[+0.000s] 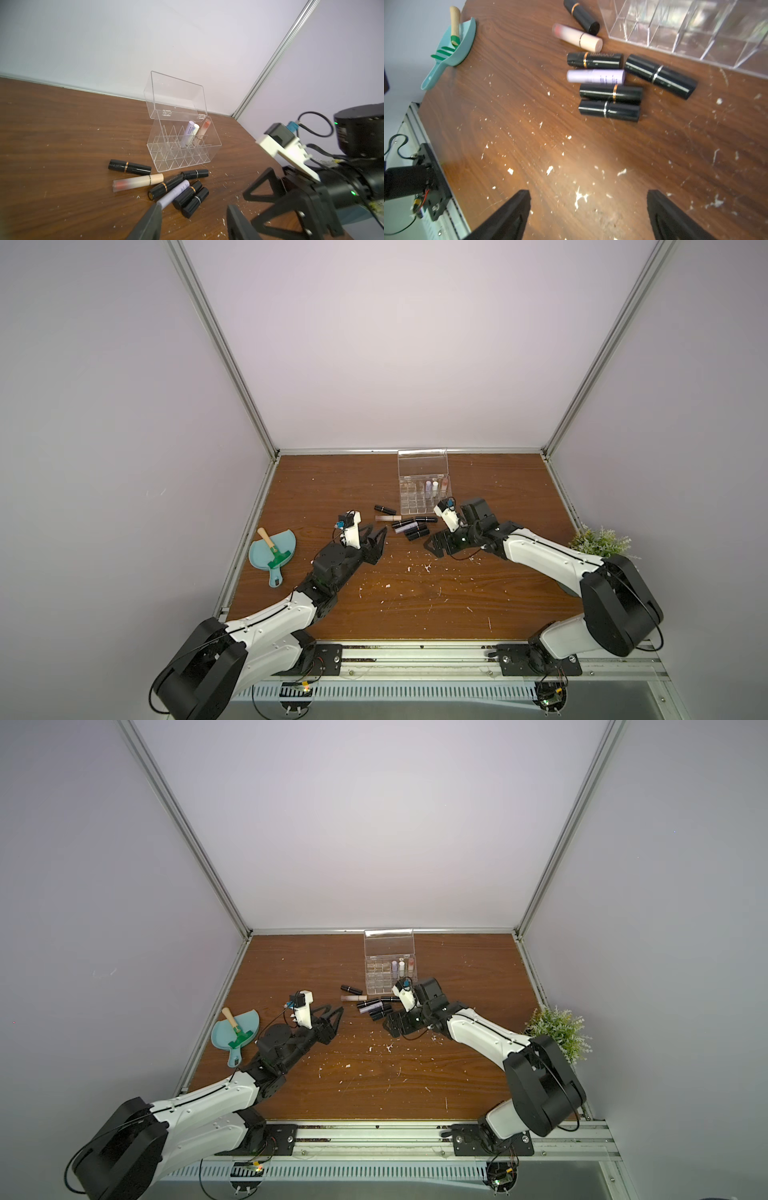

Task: Arrange the lipsticks in the organizer
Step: Pick up the lipstick at the center of the board.

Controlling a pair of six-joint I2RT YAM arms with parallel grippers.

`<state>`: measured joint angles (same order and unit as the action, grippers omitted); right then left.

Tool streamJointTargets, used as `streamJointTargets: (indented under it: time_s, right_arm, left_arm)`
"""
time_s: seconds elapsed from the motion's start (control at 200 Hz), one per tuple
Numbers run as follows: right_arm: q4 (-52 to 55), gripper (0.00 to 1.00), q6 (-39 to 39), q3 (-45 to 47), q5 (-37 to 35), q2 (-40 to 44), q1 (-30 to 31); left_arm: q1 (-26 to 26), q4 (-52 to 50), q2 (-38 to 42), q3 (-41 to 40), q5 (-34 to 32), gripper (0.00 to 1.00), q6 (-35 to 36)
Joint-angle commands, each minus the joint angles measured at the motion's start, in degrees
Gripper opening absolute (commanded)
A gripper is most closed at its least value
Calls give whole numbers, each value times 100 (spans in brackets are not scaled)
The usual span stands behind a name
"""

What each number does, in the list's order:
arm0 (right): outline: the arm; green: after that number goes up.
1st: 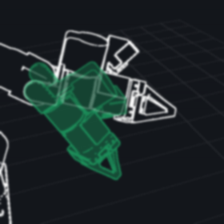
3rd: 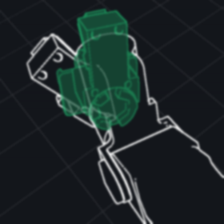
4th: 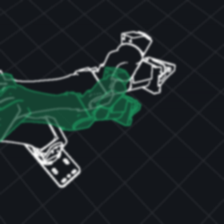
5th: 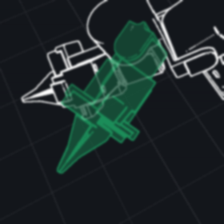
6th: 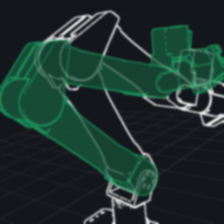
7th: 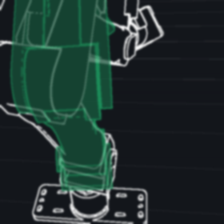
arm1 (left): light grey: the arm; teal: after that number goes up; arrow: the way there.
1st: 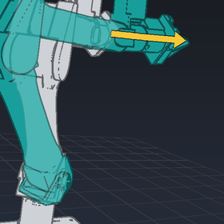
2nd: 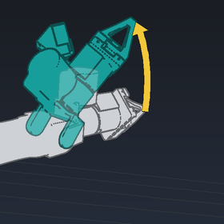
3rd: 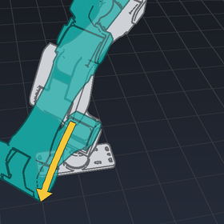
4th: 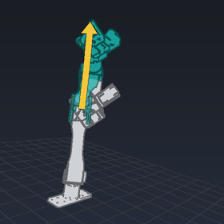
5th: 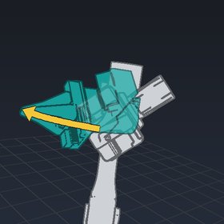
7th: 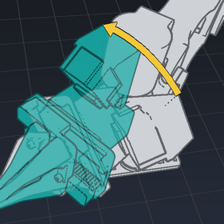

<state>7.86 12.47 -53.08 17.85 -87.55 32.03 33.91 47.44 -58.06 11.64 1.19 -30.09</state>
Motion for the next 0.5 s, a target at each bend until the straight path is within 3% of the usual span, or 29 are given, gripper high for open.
streamJointTargets:
  time_s: [0.0,0.26,0.495]
  right_arm:
    - [-212,92,-199,-458,-281,-358,27]
    - [-27,87,-391,-1206,-490,-1292,119]
    - [-58,87,-412,-1447,-618,-1584,119]
  left_arm:
    - [-25,460,161,-213,-21,54,-331]
    - [1,692,-430,-85,464,54,-527]
    - [151,877,-671,-170,377,54,-507]
